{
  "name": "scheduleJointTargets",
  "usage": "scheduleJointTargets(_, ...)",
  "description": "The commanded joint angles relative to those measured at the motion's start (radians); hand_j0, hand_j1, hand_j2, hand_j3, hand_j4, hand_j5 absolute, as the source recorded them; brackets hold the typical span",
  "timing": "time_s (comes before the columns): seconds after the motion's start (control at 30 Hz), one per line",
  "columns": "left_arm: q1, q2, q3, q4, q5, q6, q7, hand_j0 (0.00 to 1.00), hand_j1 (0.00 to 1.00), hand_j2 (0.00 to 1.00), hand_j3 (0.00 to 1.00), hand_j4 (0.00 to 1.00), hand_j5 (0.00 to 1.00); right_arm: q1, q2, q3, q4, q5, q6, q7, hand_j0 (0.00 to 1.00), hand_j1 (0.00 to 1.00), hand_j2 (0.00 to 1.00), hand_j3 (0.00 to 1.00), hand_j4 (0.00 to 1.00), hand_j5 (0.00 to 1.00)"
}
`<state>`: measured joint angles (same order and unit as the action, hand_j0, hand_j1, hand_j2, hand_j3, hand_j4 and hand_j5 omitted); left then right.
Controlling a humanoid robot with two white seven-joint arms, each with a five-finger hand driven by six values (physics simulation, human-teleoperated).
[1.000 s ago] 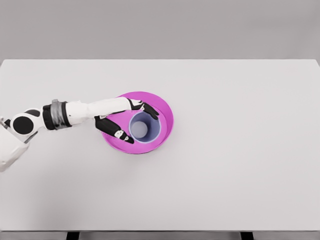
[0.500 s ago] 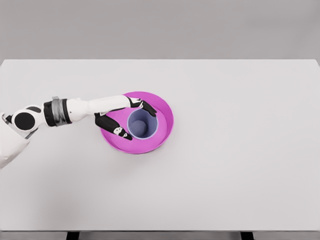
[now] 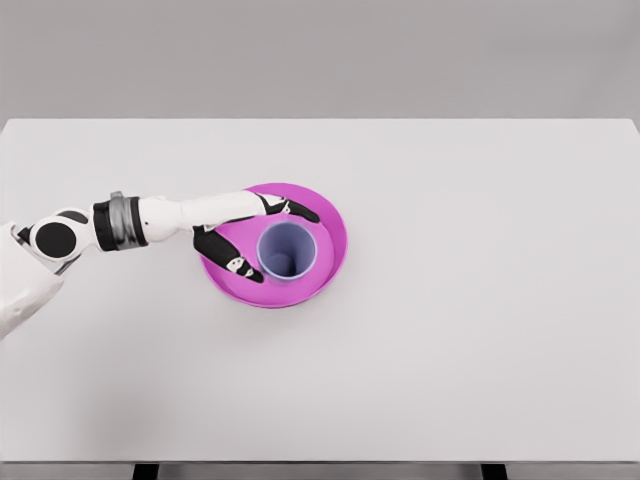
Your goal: Flip the cup with left arm and place it on the plate
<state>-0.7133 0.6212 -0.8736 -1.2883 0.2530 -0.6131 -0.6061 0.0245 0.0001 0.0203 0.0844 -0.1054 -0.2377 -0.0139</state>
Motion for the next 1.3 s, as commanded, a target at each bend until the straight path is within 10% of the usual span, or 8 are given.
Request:
scheduleJointTargets(0.0, 0.000, 0.000, 0.001, 0.001, -0.004, 0.002, 0.000, 1.00, 1.00, 1.00, 1.00, 1.00, 1.00, 0.000, 0.000, 0.000, 0.000, 0.000, 0.000, 0.000, 1.00, 1.00, 1.00, 1.00, 1.00, 1.00)
scheduleJointTargets(1.27, 0.015, 0.166, 0.123, 0.093, -0.024, 0.002, 0.003, 1.00, 1.00, 1.00, 1.00, 1.00, 1.00, 0.000, 0.000, 0.000, 0.000, 0.000, 0.000, 0.000, 1.00, 1.00, 1.00, 1.00, 1.00, 1.00)
